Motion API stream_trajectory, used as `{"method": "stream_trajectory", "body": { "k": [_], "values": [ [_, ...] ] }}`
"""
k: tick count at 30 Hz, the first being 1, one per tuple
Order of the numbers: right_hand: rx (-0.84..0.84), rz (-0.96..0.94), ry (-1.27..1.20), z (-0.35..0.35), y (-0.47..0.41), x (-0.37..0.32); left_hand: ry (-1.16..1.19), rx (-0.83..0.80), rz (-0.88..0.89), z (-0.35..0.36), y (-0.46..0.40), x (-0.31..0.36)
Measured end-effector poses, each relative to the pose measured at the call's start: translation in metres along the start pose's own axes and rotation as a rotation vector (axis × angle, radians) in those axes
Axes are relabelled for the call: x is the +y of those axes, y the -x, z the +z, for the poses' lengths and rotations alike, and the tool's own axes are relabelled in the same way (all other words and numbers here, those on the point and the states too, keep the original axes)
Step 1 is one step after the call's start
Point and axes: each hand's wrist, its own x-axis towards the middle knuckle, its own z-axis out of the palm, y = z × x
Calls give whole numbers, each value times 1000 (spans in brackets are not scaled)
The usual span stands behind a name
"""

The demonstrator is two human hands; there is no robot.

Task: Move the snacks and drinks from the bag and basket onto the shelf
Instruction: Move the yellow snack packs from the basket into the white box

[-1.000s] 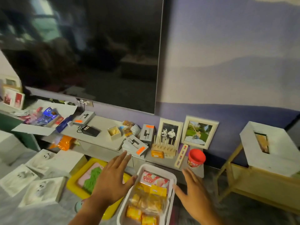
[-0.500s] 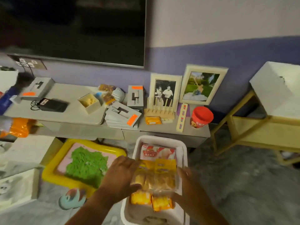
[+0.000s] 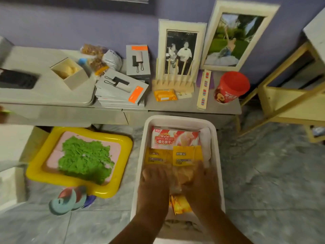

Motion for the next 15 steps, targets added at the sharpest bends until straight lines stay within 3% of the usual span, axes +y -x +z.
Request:
{"method": "stream_trajectory", "body": {
  "k": [9,15],
  "values": [
    [96,-175,-6,-8,-1,13,346,4,-127,-10,-6,7],
    [15,-174,86,-12,0,29,472,77,-199,-2,-14,10]
  ]
}}
